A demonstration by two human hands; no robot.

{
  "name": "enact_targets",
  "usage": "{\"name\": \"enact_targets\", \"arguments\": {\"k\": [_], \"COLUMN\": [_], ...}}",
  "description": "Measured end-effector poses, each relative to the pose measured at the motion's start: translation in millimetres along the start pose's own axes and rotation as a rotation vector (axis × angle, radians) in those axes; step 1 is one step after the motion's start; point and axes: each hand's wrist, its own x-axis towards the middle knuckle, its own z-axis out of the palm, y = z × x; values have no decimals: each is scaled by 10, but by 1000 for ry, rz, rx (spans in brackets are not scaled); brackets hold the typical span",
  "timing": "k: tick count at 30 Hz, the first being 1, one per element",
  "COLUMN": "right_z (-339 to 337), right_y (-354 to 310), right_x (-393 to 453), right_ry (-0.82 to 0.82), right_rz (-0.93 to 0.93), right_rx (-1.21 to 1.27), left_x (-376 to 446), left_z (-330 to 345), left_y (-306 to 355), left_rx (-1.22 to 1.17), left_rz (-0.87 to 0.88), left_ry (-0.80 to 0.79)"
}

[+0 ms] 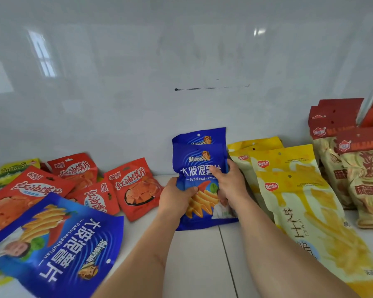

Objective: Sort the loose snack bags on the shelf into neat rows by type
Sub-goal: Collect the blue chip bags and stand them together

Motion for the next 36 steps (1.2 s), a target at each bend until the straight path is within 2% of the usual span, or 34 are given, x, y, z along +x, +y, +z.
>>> {"name": "enact_targets", "arguments": {"k": [8,13,19,21,27,36], "right_z": [68,105,146,203,582,1214], "right_y": [-5,-69,-250,-303,-365,-464], "right_x": [-12,-115,-473,-616,-1068,-1497], "right_ry": [71,125,171,135,-117,-254], "right_rz": [-29,-119,-265,-346,-518,-594], "right_rx": [-195,-285,-518,-595,-639,-670], "left_x": [-145,-331,-604,-709,-936,-1027], "left_z": [-72,-232,-492,-601,-912,-1654], "left_y": [46,43,-40,-45,-80,-106], "left_rx": [-28,19,123,183,306,281], "left_rz": [-28,-23,-3,7,39,119], "left_ry": [67,175,275,299,355,402]}}
